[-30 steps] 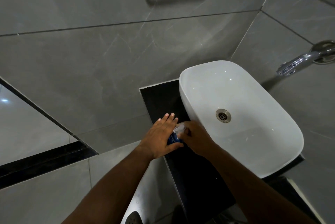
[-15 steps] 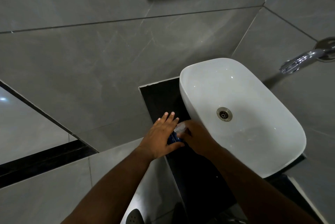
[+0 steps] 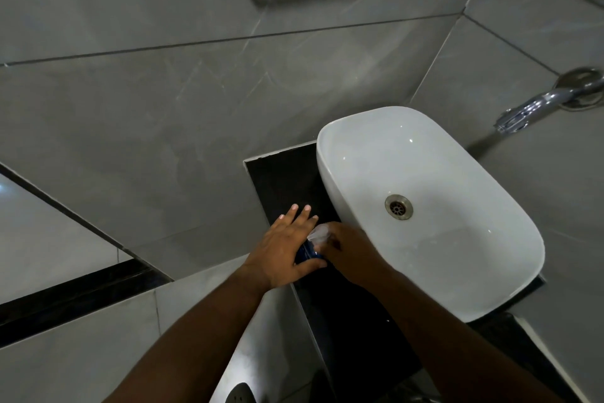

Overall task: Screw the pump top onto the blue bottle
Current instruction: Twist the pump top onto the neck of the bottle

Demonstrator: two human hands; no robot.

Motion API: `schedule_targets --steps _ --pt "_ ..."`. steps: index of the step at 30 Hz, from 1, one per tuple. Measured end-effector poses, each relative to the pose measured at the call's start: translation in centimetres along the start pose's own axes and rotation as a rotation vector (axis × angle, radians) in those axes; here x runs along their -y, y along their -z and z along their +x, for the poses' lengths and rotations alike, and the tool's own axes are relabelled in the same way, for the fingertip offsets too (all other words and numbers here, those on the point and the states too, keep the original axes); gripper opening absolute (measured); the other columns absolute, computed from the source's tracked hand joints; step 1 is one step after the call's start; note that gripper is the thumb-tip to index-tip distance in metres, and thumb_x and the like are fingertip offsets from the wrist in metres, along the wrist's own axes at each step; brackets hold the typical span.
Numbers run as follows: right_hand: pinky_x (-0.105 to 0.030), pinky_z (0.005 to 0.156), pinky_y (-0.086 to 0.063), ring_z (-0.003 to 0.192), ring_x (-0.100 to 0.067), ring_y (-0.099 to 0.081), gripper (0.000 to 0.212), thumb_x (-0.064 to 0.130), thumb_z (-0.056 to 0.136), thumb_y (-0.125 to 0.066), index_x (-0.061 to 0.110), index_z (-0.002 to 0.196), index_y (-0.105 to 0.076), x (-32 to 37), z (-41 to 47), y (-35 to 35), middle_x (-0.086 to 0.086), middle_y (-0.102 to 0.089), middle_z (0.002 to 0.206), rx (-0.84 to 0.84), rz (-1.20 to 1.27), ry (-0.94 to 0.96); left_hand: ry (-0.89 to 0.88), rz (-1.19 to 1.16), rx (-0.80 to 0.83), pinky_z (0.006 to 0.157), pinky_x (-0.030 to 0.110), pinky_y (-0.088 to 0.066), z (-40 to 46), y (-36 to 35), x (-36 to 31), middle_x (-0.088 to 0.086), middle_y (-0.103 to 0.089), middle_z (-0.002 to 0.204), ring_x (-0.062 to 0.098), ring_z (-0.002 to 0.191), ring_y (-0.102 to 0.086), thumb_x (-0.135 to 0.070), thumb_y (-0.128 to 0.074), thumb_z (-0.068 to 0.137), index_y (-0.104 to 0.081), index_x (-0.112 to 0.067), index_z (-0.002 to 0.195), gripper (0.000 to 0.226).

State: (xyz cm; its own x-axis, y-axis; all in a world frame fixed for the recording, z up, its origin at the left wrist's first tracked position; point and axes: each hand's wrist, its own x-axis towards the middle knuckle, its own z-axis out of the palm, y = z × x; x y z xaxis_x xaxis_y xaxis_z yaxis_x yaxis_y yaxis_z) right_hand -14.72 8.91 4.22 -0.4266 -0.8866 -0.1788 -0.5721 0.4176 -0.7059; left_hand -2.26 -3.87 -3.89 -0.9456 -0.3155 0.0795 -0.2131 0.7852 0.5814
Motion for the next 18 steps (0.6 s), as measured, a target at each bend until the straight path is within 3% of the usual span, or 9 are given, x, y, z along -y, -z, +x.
schedule_targets --steps 8,12,15,17,18 --pt "-0.032 0.082 -0.053 0.088 -0.016 -0.065 0.020 0.023 0.091 -0.056 0.011 0.106 -0.062 0.3 0.2 -0.6 -0.006 -0.070 0.099 -0.051 -0.074 0.002 0.005 -0.035 0.003 0.118 0.037 -0.001 0.0 0.2 -0.1 -0.002 -0.011 0.163 0.012 0.148 0.009 -0.072 -0.049 0.082 -0.026 -0.027 0.151 0.086" --pt "-0.037 0.086 -0.053 0.093 -0.021 -0.066 0.023 0.018 0.089 -0.058 0.008 0.109 -0.063 1.1 -0.3 -0.6 -0.010 -0.070 0.103 -0.066 0.042 -0.030 0.027 -0.034 0.042 0.119 0.040 -0.003 0.1 0.6 -0.3 -0.001 -0.008 0.164 0.014 0.149 0.008 -0.072 -0.049 0.081 -0.022 -0.028 0.153 0.089" --pt "-0.023 0.073 -0.053 0.080 -0.010 -0.066 0.018 0.013 0.083 -0.065 0.010 0.101 -0.065 1.1 -1.0 -0.4 0.000 -0.070 0.087 -0.099 0.114 -0.001 0.071 -0.071 0.065 0.121 0.042 -0.006 -0.1 0.5 -0.6 -0.004 -0.006 0.163 0.016 0.149 0.004 -0.073 -0.047 0.081 -0.012 -0.030 0.155 0.092" --pt "-0.012 0.069 -0.042 0.075 -0.005 -0.059 0.021 0.016 0.083 -0.066 0.010 0.104 -0.064 0.5 -1.6 -0.8 0.006 -0.061 0.080 -0.156 0.064 -0.036 0.117 -0.148 0.074 0.120 0.037 -0.009 -0.4 0.1 -0.9 -0.007 -0.007 0.162 0.018 0.150 -0.004 -0.073 -0.048 0.081 -0.008 -0.030 0.155 0.095" --pt "-0.014 0.071 -0.039 0.077 -0.009 -0.057 0.022 0.019 0.086 -0.063 0.011 0.106 -0.064 0.1 -1.9 -1.1 0.003 -0.060 0.083 -0.190 0.010 -0.063 0.152 -0.191 0.067 0.118 0.033 -0.015 -0.5 -0.1 -1.1 -0.006 -0.013 0.161 0.019 0.149 -0.013 -0.075 -0.049 0.079 -0.008 -0.031 0.155 0.097"
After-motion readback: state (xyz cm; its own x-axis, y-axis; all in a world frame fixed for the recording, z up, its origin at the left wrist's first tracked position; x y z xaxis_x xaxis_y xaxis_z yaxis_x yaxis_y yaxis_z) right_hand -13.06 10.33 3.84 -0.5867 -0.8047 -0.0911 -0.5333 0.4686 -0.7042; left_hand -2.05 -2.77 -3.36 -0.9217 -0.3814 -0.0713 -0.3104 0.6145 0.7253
